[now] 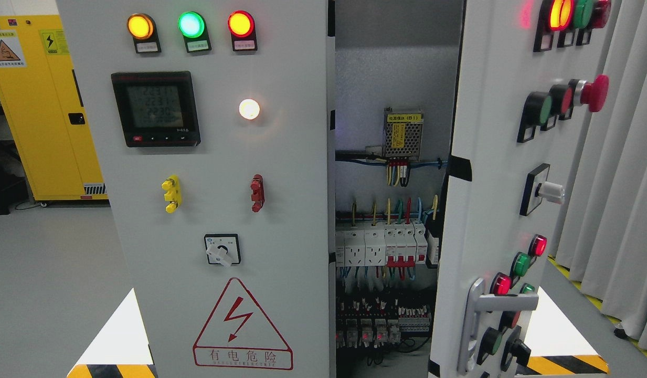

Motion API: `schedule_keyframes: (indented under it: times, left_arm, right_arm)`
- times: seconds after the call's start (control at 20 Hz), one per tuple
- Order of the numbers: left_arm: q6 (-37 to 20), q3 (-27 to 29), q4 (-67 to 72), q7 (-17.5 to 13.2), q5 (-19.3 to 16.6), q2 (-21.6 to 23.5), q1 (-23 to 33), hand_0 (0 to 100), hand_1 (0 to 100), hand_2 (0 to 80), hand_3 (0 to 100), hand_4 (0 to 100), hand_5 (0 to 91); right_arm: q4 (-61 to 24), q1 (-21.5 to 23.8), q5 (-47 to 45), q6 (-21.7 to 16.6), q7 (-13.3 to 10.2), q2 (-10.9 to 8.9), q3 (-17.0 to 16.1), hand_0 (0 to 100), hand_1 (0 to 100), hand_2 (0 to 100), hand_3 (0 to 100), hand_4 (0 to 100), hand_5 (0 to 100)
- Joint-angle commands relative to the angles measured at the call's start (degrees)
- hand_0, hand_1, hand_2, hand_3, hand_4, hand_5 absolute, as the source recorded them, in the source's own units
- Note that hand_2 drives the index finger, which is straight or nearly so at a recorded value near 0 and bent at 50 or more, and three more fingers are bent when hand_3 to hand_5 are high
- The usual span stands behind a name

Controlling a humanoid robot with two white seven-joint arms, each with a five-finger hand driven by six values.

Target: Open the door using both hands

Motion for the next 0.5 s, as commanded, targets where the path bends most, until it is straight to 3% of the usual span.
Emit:
schedule_keyframes:
  times: [0.0, 0.45]
  left_arm:
    - [4.67, -1.85, -3.83, 0.2, 1.99, -2.81, -12.46, 0, 0, 0.0, 0, 0, 0.0]
    - [12.76, -4.23, -0.5, 0.29, 1.72, -9.84, -26.34, 0, 0, 0.0, 0, 0, 0.0]
  right_arm:
    - [0.0, 0.0, 0.0, -0.03, 0.0, -1.67, 0.0, 22, 1, 0, 0, 0, 0]
    - [0.0, 0.0, 0.0, -0.03, 0.0, -1.93, 0.09, 22, 1, 0, 0, 0, 0]
